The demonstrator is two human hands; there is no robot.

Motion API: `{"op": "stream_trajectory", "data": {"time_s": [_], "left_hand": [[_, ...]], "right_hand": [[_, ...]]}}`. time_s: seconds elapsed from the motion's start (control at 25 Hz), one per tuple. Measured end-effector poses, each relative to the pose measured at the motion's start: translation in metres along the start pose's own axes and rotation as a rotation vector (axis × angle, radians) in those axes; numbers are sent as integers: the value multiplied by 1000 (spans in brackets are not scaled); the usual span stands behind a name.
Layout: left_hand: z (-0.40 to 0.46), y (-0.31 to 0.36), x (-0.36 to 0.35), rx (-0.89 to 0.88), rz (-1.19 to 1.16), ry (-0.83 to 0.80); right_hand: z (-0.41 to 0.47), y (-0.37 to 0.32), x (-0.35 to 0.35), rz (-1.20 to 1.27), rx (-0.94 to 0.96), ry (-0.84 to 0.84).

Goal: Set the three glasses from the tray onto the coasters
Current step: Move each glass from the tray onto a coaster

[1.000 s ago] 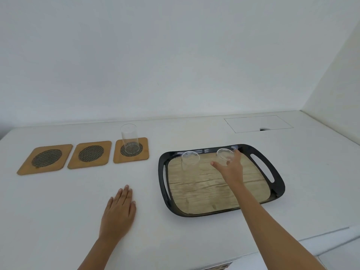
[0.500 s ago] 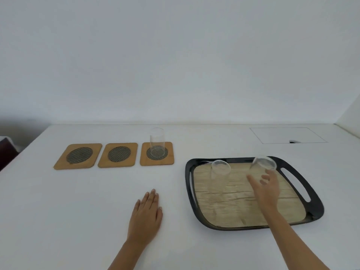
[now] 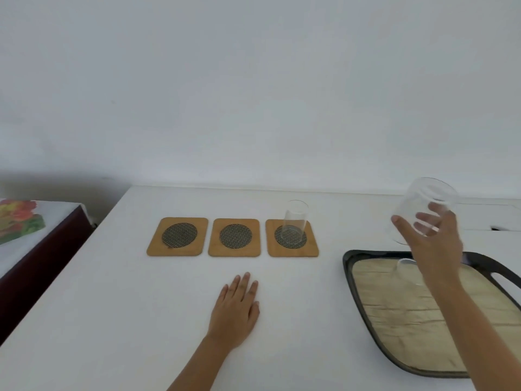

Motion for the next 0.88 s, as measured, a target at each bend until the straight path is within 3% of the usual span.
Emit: {"op": "stream_trajectory", "data": {"time_s": [0.2,0.48,0.88], "left_hand": [[17,-63,28,36,24,34],[29,-86,37,21,5,74],[30,-88,32,13,-4,84]], "right_hand": [[-46,-52,-119,89,14,-182],[-97,-85,-256,118,8,-404],[-119,-61,-356,34,-36,-503]]}}
Point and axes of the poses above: each hand's wrist, its own z-axis towards the middle knuckle, its own x-axis out of the back of the hand, y = z × x, the point moved 4 cm from there along z, towards the middle knuckle, and after that the axes turned 15 degrees about -z, right-handed, at the moved point
